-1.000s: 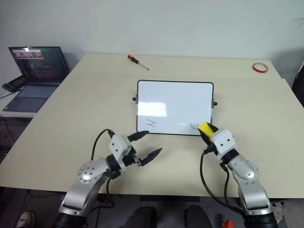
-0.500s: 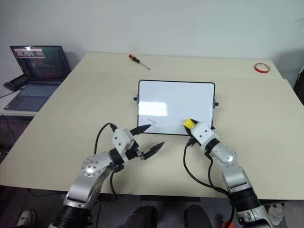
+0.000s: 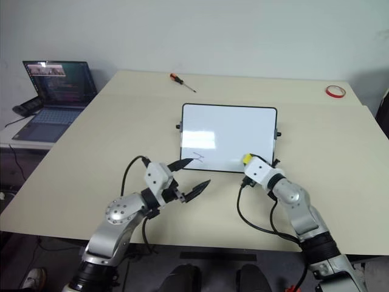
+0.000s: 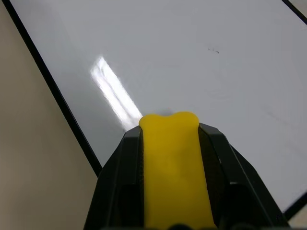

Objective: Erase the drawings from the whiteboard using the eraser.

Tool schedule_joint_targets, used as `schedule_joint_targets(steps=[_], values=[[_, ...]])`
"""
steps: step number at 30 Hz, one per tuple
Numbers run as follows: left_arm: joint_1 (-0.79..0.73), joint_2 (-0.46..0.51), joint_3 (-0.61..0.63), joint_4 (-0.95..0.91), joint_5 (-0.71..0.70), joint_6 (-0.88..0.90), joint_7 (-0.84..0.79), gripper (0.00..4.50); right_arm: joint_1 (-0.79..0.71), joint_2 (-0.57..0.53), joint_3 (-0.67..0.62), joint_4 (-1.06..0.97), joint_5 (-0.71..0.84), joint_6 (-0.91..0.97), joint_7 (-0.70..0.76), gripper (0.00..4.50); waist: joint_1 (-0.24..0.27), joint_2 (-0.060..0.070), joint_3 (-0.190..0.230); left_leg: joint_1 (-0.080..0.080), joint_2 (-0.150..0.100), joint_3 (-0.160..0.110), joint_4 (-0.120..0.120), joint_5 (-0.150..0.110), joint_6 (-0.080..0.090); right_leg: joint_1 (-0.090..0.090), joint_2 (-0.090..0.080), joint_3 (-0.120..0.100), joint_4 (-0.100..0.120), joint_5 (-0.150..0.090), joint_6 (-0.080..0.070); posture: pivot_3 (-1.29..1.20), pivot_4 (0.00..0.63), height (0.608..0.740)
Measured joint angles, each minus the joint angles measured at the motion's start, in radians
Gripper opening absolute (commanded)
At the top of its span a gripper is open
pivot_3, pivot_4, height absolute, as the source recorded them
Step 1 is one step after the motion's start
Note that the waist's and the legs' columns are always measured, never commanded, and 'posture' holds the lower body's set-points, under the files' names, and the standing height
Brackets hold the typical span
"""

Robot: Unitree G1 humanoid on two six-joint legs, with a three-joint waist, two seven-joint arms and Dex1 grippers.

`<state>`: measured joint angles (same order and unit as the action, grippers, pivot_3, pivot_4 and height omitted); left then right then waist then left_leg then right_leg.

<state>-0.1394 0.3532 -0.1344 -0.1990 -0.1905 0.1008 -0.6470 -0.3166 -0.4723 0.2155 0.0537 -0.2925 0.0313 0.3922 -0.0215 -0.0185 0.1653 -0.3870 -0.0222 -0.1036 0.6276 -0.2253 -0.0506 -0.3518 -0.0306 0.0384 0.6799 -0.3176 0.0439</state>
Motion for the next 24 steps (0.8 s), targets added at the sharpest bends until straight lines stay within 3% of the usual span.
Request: schedule_joint_targets(steps=[12,18,24], values=[[0.001,-0.007,-0.014,-0.001,0.001,-0.002,0.005,4.5,0.073,-0.175,-0.01,-0.048,0.001,-0.008,0.079,1.25,-0.001,-0.001,0.0,0.0,0.0,0.001,0.0,0.0,0.0,0.0,0.0,0.0,0.0,0.0,0.0,0.0,0.15,0.74],[0.003,-0.018,-0.014,-0.001,0.001,-0.004,0.008,4.5,0.072,-0.169,-0.026,-0.055,0.022,-0.007,0.088,1.25,0.0,-0.001,0.0,0.0,0.0,0.001,0.0,0.0,0.0,0.0,-0.001,0.0,-0.001,0.0,0.0,0.0,0.15,0.74],[0.011,-0.024,-0.016,-0.001,0.001,-0.005,0.003,4.5,0.07,-0.08,-0.076,-0.054,0.085,-0.004,0.064,1.25,-0.008,-0.002,0.003,-0.001,0.0,0.002,-0.002,0.0,0.0,-0.002,0.0,0.001,-0.001,0.0,0.0,0.0,0.15,0.74]])
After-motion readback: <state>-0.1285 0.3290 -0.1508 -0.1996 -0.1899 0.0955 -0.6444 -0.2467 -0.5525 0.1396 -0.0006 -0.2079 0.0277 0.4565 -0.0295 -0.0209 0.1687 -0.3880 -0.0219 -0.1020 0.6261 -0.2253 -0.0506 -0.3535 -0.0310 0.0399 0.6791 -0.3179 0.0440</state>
